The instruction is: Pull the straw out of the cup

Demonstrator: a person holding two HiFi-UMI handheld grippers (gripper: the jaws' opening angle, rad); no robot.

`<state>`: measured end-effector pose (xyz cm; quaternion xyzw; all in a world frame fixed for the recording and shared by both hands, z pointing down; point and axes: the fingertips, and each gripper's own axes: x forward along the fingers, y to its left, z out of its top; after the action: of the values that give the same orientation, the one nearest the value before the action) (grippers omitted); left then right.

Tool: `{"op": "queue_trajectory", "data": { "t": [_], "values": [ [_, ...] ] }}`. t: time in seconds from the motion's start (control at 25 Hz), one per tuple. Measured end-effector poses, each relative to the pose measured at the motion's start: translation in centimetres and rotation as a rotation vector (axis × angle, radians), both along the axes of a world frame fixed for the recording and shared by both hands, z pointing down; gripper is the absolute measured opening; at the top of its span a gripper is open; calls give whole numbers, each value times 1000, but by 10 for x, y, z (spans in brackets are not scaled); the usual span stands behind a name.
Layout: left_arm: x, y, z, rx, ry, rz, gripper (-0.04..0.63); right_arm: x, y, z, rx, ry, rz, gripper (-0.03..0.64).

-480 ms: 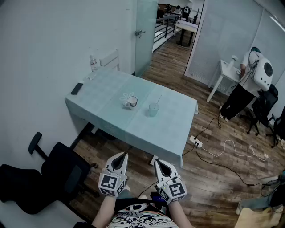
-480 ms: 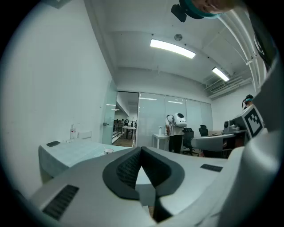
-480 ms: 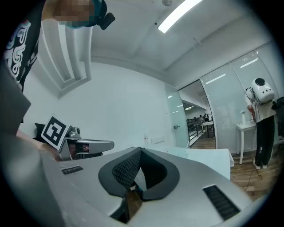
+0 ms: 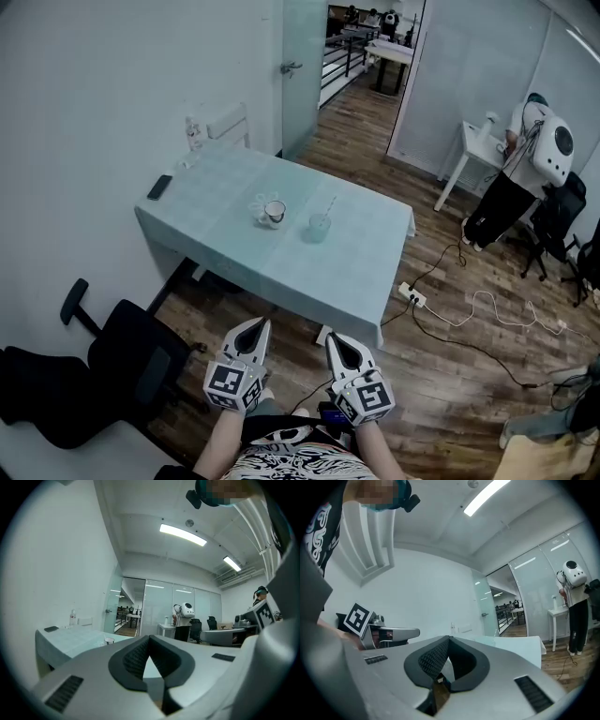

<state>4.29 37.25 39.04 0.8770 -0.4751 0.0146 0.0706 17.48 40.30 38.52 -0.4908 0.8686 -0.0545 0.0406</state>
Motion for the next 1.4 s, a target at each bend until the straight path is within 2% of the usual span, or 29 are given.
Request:
{"op": "queue_trajectory", "data": {
  "t": [0.12, 0.44, 0.6, 0.72, 1.0, 1.4],
  "values": [
    [-2, 2, 2, -19, 4, 0, -3, 2, -1, -2, 6, -26, 1, -3],
    [-21, -1, 9, -17, -43, -85, -2, -11, -10, -2, 34, 9, -33, -3],
    [-30, -11, 9, -5, -13, -106, -2, -16, -19, 2, 26, 19, -36, -3],
    [-30, -21, 11, -5, -35, -103, -2, -14, -29, 7, 15, 22, -29, -3],
    [-35, -71, 16, 15, -12, -111, -2, -15, -71, 18, -3, 47, -18, -3],
    [-52, -187, 21, -7, -30, -95, -2, -35, -183, 29, -60, 41, -20, -3]
  ]
}}
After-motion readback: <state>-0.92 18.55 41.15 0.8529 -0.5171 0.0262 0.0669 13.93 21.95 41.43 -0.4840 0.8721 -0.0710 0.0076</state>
